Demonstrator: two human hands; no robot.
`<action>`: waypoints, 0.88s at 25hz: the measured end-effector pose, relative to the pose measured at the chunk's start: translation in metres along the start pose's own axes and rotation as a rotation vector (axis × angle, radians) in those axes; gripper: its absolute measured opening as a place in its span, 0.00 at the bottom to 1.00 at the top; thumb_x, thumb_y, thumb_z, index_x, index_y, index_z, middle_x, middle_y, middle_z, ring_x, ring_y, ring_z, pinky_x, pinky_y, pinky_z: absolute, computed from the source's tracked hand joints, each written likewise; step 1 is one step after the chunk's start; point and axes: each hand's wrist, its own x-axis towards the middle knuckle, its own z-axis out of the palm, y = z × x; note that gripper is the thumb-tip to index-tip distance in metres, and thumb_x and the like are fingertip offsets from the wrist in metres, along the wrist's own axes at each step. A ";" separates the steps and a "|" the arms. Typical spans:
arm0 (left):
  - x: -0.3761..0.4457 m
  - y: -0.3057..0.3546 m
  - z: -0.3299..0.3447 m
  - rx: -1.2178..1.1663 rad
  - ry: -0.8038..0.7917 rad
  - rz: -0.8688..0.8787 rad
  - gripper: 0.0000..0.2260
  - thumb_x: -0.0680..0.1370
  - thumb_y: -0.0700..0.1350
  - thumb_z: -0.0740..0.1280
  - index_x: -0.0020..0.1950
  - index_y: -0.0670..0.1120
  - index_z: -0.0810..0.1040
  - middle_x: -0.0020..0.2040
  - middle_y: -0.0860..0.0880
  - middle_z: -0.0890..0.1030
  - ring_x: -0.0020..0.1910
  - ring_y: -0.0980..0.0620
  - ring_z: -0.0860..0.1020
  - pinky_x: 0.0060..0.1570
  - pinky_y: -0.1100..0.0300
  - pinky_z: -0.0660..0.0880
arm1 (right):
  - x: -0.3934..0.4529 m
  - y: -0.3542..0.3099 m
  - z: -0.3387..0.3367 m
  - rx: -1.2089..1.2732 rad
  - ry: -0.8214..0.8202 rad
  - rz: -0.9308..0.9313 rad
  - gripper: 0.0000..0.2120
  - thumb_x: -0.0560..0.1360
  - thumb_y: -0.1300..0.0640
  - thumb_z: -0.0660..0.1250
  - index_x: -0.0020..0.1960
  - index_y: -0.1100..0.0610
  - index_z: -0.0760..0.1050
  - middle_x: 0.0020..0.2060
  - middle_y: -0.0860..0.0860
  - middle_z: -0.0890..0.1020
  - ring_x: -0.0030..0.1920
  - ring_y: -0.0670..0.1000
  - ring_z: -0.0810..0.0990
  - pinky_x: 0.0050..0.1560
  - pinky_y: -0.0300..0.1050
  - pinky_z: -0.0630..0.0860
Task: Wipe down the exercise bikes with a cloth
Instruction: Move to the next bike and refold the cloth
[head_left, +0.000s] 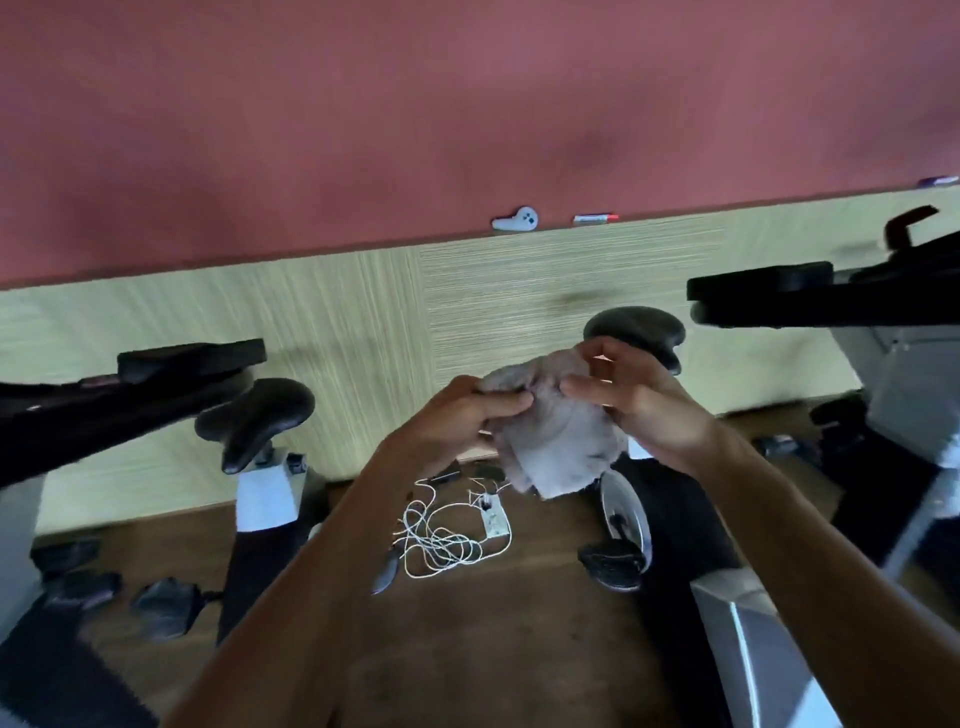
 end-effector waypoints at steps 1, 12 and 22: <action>0.012 0.000 -0.002 0.058 0.020 0.011 0.13 0.77 0.43 0.73 0.60 0.39 0.83 0.57 0.35 0.84 0.58 0.38 0.83 0.61 0.43 0.79 | 0.003 0.001 -0.001 -0.041 0.069 -0.015 0.20 0.70 0.58 0.78 0.57 0.62 0.75 0.49 0.55 0.85 0.52 0.55 0.84 0.53 0.50 0.79; 0.159 -0.019 -0.020 0.293 0.491 0.373 0.15 0.77 0.51 0.75 0.62 0.53 0.77 0.58 0.51 0.80 0.51 0.50 0.82 0.47 0.54 0.81 | 0.118 0.029 -0.032 -0.395 0.537 -0.150 0.13 0.75 0.61 0.73 0.56 0.56 0.74 0.46 0.52 0.83 0.42 0.43 0.82 0.40 0.41 0.80; 0.270 0.024 0.017 -0.085 0.142 0.415 0.20 0.78 0.60 0.63 0.65 0.51 0.76 0.58 0.47 0.84 0.57 0.46 0.83 0.52 0.47 0.79 | 0.209 0.010 -0.067 -0.315 0.578 -0.207 0.11 0.78 0.61 0.70 0.58 0.51 0.78 0.48 0.46 0.85 0.47 0.43 0.84 0.48 0.42 0.82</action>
